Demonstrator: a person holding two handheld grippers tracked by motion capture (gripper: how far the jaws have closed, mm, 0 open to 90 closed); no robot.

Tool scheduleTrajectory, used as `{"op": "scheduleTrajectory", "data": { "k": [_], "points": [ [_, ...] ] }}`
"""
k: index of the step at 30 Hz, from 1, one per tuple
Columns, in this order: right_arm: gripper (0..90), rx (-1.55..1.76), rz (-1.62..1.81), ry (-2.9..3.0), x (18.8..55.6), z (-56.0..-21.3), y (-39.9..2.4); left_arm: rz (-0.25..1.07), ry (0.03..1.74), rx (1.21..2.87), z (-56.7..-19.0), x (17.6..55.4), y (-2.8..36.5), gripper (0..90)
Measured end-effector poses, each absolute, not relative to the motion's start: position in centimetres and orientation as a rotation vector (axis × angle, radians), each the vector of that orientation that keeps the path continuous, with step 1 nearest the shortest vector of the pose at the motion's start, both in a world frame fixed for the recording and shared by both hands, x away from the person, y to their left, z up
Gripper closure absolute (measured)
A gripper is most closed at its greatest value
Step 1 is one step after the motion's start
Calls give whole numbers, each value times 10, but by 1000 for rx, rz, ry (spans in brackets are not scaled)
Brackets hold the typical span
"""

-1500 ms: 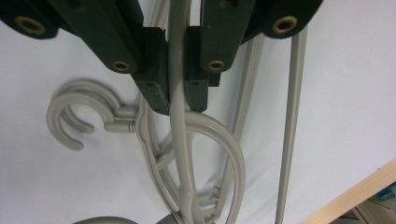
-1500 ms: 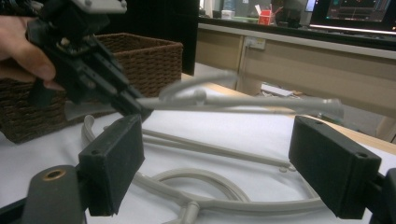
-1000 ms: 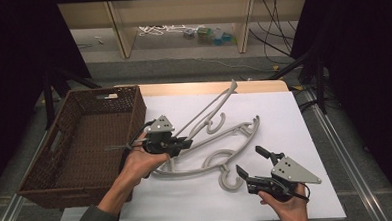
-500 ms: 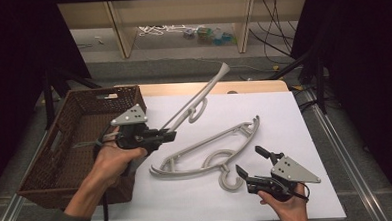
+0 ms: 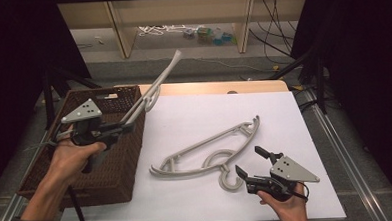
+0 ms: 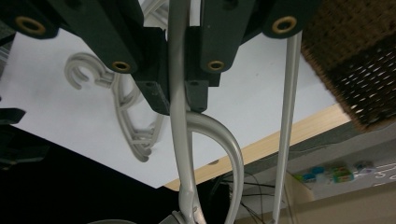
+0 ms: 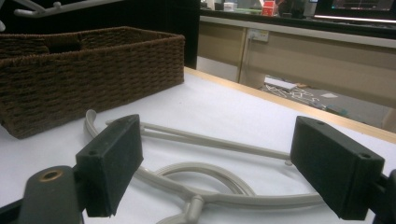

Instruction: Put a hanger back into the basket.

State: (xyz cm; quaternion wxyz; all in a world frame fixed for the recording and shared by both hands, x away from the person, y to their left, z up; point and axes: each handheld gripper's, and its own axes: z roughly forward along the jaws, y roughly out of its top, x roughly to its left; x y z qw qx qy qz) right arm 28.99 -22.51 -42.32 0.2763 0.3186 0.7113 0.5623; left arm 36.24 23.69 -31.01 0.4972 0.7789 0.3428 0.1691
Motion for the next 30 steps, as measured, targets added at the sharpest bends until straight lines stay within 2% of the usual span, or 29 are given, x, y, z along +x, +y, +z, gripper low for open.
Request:
{"op": "scheduleTrajectory", "data": {
  "k": [1, 2, 6, 15, 30],
  "points": [
    [177, 855, 1510, 1906, 290, -423, -225, 447, 793, 1896, -312, 366, 243, 817],
    [175, 857, 1513, 1914, 290, -424, -225, 418, 818, 1885, -316, 365, 247, 817],
    [172, 860, 1509, 1910, 290, -423, -225, 440, 806, 1880, -326, 368, 264, 817],
    [160, 855, 1513, 1905, 291, -424, -224, 450, 887, 1884, -339, 370, 300, 817],
    [160, 862, 1498, 1924, 290, -424, -223, 494, 875, 1979, -351, 356, 332, 817]
  ]
}}
